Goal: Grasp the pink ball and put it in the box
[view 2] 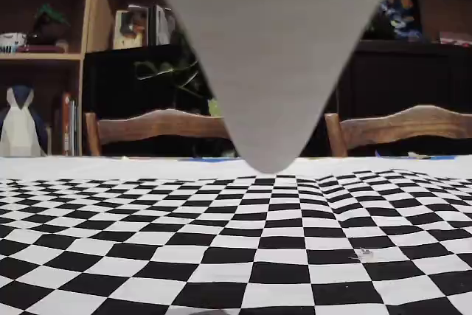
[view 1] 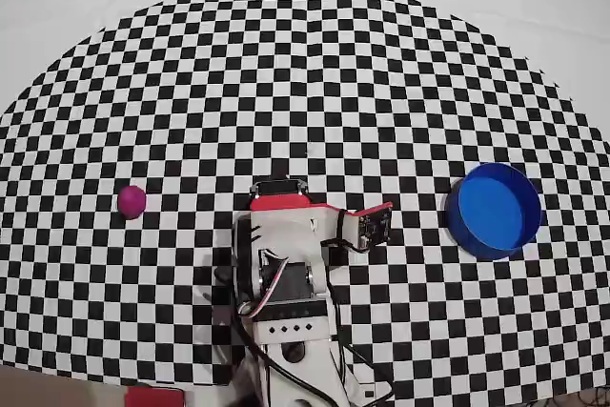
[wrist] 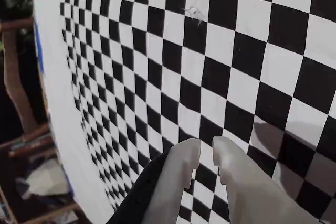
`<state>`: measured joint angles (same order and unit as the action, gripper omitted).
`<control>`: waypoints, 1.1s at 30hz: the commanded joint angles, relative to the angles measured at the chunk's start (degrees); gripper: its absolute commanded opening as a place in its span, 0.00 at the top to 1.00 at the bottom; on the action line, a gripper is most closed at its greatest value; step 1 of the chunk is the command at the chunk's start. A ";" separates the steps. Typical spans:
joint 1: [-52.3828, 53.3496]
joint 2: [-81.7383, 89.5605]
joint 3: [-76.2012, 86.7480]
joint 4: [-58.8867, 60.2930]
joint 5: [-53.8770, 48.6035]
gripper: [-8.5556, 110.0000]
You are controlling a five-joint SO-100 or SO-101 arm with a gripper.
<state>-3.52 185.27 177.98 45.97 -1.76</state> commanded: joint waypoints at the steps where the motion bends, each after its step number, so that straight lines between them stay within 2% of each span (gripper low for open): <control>1: 0.35 1.05 0.44 -1.14 -0.35 0.93; 20: 2.37 1.05 0.44 -33.84 -0.44 0.93; 27: 2.99 1.05 0.44 -35.60 -0.70 0.92; 33: 3.08 1.05 0.44 -35.77 -10.37 0.92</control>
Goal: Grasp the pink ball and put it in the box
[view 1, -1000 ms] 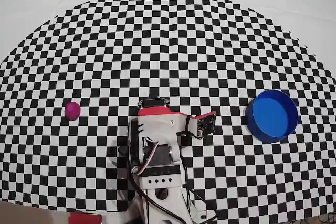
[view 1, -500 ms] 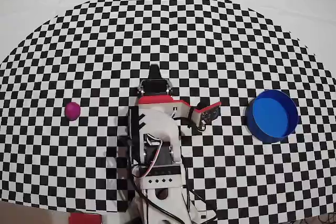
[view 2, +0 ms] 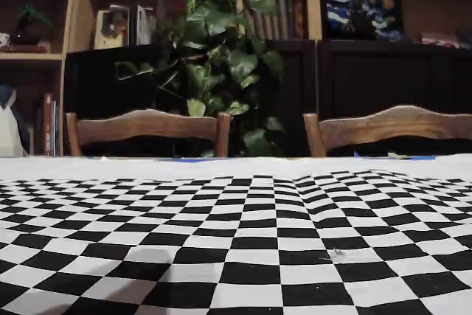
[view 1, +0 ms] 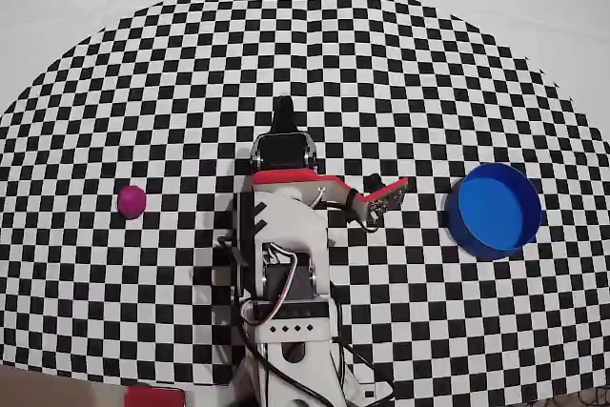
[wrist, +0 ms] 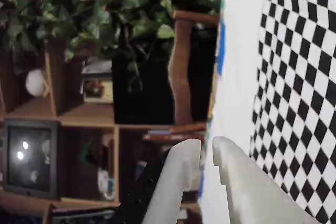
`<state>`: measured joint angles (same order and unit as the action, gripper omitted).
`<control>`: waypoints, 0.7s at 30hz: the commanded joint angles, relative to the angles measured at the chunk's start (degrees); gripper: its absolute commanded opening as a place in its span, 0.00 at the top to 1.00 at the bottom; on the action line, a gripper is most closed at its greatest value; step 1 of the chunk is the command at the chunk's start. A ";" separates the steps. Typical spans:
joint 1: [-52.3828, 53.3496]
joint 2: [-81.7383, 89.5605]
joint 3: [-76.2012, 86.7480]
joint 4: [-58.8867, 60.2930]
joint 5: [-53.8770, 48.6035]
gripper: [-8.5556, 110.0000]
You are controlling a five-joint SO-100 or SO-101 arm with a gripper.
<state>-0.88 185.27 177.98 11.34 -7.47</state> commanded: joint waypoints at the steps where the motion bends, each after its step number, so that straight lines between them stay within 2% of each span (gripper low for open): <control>1: 0.44 1.05 0.44 -1.14 -7.29 0.92; 14: 0.70 1.05 0.44 0.70 -56.95 0.93; 21: 0.79 1.05 0.44 -0.44 -78.13 0.93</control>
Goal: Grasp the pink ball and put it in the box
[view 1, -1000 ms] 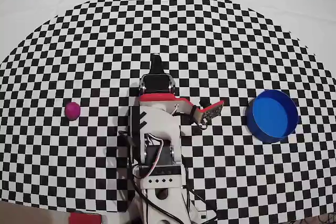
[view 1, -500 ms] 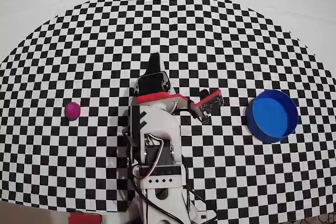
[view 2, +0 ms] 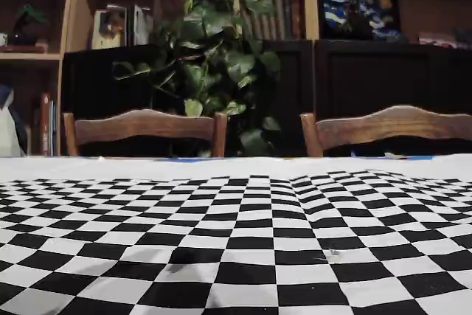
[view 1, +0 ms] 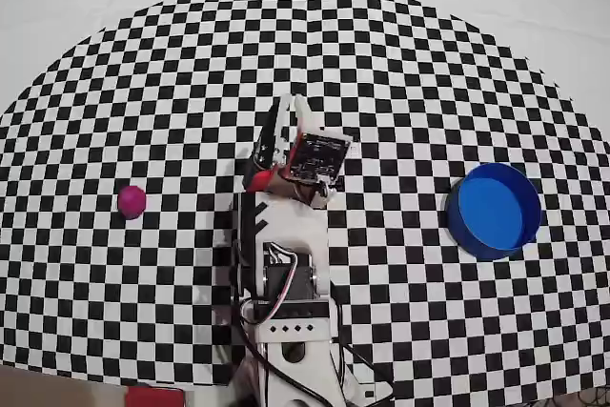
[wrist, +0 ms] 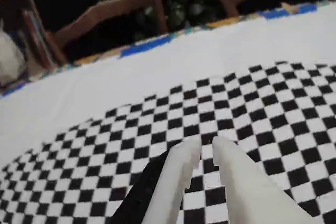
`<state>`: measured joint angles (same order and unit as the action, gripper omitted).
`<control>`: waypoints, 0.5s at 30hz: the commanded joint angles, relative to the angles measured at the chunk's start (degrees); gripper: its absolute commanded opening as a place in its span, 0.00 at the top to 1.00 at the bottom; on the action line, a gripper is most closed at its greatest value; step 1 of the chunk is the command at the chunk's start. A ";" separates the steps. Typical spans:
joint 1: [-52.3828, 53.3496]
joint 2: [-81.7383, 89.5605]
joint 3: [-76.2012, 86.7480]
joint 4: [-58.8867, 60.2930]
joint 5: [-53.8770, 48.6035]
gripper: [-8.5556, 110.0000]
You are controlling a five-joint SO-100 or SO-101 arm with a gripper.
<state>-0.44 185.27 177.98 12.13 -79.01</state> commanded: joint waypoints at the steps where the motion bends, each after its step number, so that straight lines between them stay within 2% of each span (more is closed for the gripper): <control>1: 0.35 1.05 0.44 -1.41 -7.91 0.93; 11: 0.35 1.05 0.44 -0.35 -8.26 0.92; 14: 0.35 1.05 0.44 -0.70 -8.26 0.79; 15: 0.35 1.05 0.44 -0.79 -8.26 0.78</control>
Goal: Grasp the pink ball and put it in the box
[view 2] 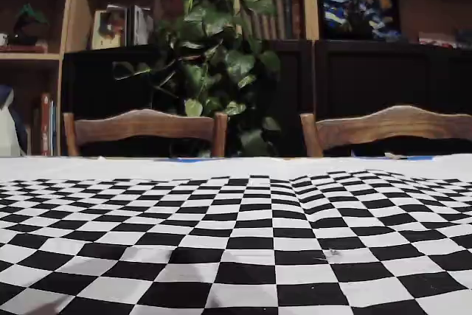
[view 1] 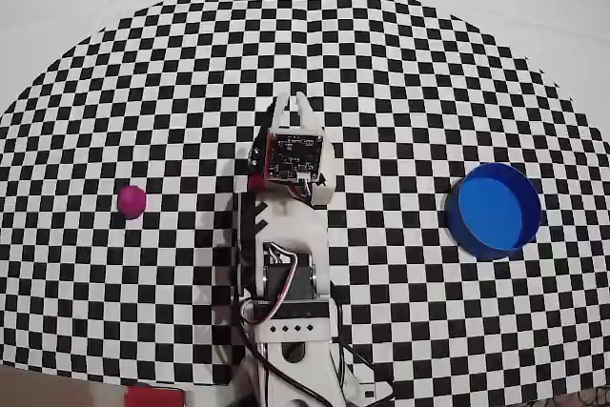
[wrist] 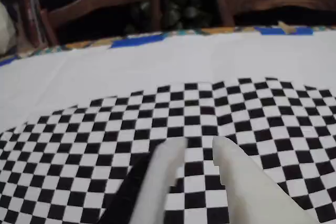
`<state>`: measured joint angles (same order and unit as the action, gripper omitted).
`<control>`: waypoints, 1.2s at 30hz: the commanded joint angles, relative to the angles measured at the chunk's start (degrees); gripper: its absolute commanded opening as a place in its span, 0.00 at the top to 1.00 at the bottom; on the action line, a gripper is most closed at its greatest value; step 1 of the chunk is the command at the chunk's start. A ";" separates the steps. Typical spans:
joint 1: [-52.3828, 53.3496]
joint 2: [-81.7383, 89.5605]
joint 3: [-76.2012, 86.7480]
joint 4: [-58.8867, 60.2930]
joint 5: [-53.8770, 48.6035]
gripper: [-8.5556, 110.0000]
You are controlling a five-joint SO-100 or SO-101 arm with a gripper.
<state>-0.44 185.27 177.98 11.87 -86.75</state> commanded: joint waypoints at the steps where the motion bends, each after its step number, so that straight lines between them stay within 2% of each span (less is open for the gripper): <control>1: 0.26 1.05 0.44 -0.53 -0.53 0.78; 7: 0.44 0.70 0.44 -0.62 -0.62 0.72; 36: -4.39 -2.81 0.35 -3.16 -0.62 0.72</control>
<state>-3.60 183.43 177.98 9.76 -86.92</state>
